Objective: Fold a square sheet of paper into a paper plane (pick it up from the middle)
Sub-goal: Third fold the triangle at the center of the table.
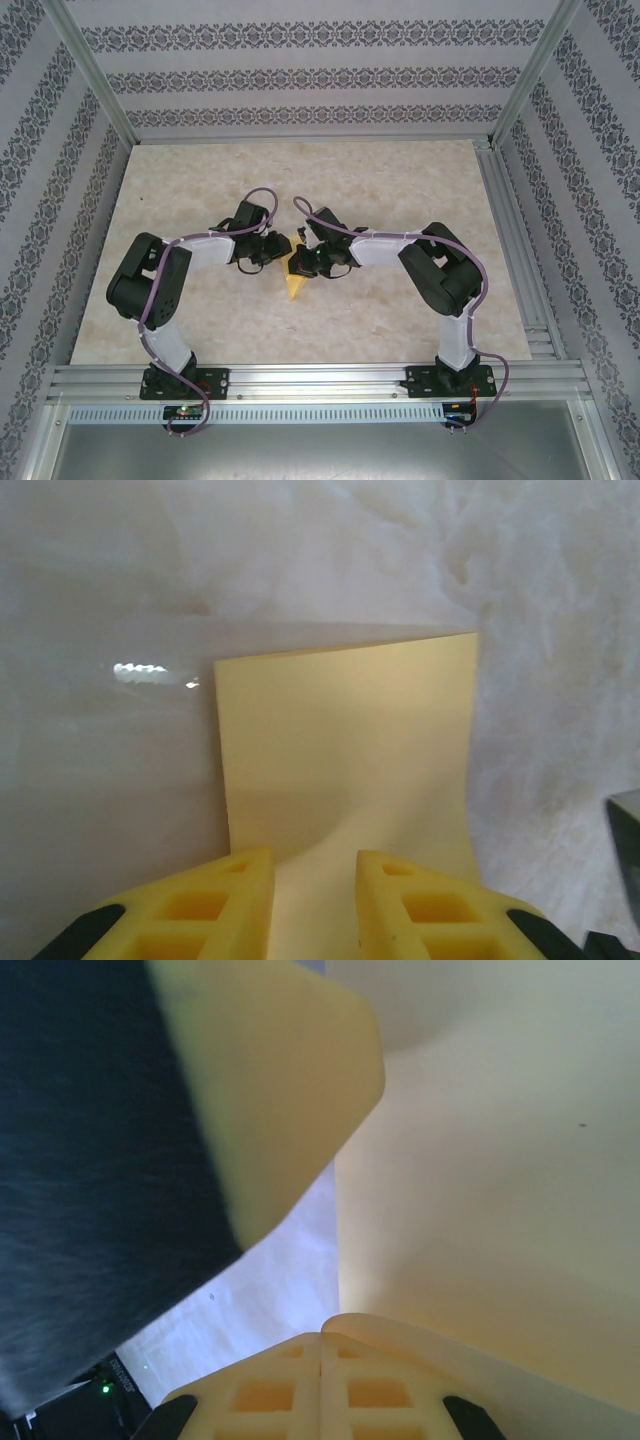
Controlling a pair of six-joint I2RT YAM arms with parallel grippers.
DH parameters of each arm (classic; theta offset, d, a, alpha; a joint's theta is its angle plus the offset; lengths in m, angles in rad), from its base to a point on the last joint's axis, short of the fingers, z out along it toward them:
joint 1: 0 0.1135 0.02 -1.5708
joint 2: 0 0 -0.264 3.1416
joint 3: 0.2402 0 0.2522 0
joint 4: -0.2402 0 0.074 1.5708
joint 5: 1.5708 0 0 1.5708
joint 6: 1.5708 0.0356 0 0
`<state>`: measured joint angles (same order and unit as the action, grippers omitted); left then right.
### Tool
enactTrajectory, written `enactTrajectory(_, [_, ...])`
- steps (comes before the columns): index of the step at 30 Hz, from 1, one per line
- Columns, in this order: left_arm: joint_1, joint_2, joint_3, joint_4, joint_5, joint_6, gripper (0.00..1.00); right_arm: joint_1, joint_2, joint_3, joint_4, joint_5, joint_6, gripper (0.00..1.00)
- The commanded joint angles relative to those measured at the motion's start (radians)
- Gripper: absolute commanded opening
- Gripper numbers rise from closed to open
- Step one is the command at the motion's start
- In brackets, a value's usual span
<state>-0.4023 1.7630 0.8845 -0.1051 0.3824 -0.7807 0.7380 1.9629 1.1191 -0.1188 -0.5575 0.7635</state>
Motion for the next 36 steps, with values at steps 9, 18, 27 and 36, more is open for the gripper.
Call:
enactTrajectory(9, [-0.007, 0.026, 0.025, -0.011, 0.009, 0.0, 0.29, 0.004, 0.008, -0.007, 0.101, 0.067, 0.014, 0.0])
enactTrajectory(18, [-0.007, 0.025, 0.025, -0.01, 0.016, 0.002, 0.29, 0.006, 0.014, -0.001, 0.044, 0.065, -0.019, 0.0])
enactTrajectory(27, [-0.008, 0.025, 0.025, -0.009, 0.021, 0.002, 0.29, 0.009, 0.032, 0.0, 0.031, 0.044, -0.026, 0.0])
enactTrajectory(36, [-0.008, 0.032, 0.027, -0.007, 0.031, 0.003, 0.29, 0.012, 0.047, 0.015, 0.011, 0.045, -0.035, 0.0])
